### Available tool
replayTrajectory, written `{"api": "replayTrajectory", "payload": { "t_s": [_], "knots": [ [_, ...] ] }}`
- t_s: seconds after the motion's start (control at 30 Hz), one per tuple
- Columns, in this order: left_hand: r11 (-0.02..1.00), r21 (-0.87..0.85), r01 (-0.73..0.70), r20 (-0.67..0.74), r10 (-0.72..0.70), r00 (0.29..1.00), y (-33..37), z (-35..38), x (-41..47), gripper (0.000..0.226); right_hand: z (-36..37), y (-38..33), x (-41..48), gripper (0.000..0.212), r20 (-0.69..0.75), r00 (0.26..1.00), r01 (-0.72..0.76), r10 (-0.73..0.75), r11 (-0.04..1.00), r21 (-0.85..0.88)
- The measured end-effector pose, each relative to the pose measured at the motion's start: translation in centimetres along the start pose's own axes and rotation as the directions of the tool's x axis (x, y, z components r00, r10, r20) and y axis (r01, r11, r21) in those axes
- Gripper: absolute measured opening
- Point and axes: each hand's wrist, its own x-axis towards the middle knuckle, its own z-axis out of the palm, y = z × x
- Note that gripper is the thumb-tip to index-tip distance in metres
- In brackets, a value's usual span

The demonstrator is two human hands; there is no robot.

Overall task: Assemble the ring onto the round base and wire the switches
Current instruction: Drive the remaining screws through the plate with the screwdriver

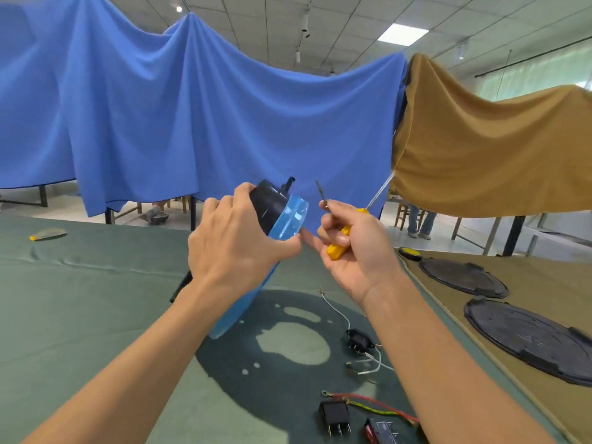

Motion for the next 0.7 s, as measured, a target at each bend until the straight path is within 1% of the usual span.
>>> {"api": "replayTrajectory", "payload": {
  "t_s": [0.07,0.13,0.23,0.3,0.37,0.47,0.53,0.6,0.7],
  "knots": [
    [0.977,-0.165,0.132,0.026,-0.129,0.991,-0.3,-1.2,0.5,0.092,1.0,-0.6,-0.4,0.009,0.044,0.999,0.030,-0.028,0.999,-0.039],
    [0.905,-0.350,0.242,0.073,-0.232,0.970,-0.9,-2.3,0.9,0.084,1.6,-1.1,-0.7,0.009,0.052,0.998,0.044,-0.039,0.994,-0.097],
    [0.736,-0.583,0.344,0.180,-0.297,0.938,-1.7,-3.6,1.1,0.069,2.0,-1.5,-1.0,0.010,0.018,0.998,0.057,-0.054,0.973,-0.222],
    [0.633,-0.669,0.389,0.239,-0.312,0.920,-2.2,-4.0,1.0,0.056,2.1,-1.6,-1.2,0.012,0.001,0.997,0.073,-0.077,0.936,-0.343],
    [0.503,-0.741,0.445,0.305,-0.338,0.890,-2.6,-4.5,0.9,0.045,2.4,-1.5,-1.5,0.012,0.005,0.993,0.106,-0.118,0.872,-0.478],
    [0.288,-0.767,0.573,0.441,-0.411,0.798,-3.4,-5.0,1.0,0.035,2.7,-1.5,-1.8,0.009,0.030,0.982,0.164,-0.186,0.764,-0.624],
    [0.180,-0.741,0.647,0.540,-0.411,0.734,-4.3,-5.3,1.0,0.040,2.9,-1.7,-1.7,0.006,0.050,0.977,0.187,-0.208,0.714,-0.675],
    [0.112,-0.678,0.726,0.656,-0.353,0.667,-5.2,-5.4,0.8,0.045,3.2,-1.7,-1.7,0.005,0.068,0.977,0.191,-0.201,0.692,-0.696],
    [0.023,-0.553,0.833,0.790,-0.304,0.533,-6.3,-5.4,0.4,0.042,3.6,-1.3,-1.6,0.008,0.072,0.983,0.166,-0.168,0.658,-0.735]
  ]
}}
